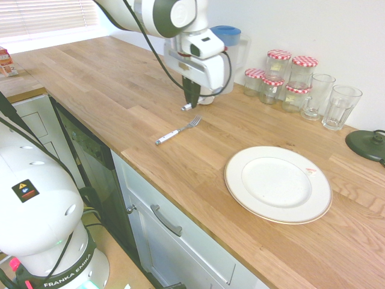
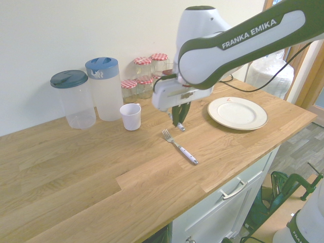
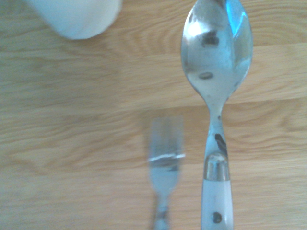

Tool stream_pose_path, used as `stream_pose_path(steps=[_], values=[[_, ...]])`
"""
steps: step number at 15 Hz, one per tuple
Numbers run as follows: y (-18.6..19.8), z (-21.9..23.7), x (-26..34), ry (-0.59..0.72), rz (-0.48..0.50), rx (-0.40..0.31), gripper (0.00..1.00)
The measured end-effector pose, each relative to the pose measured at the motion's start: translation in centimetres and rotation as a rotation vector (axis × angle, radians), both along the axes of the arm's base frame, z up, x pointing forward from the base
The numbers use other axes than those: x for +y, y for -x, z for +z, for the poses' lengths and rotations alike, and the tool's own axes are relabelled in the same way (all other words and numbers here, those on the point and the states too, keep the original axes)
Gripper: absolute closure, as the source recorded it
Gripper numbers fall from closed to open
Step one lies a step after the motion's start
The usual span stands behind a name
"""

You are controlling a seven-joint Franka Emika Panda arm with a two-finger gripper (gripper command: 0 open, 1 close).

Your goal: Put the spoon into the plate

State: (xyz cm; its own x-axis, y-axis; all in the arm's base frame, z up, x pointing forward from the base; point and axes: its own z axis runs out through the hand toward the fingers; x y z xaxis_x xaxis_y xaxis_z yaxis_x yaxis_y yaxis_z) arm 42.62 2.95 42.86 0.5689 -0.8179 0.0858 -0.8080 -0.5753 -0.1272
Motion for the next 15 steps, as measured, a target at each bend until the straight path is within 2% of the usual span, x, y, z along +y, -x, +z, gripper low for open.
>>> stream_pose_path(steps=[4, 7, 11, 15], values=[[1.4, -1.5, -10.7, -0.009, -0.101, 0.027, 1.0], [2.9, -2.7, -16.5, -0.015, -0.151, 0.031, 1.0], [3.8, -4.9, -21.3, -0.019, -0.184, 0.038, 1.0], [2.8, -7.1, -22.9, -0.019, -0.196, 0.06, 1.0]])
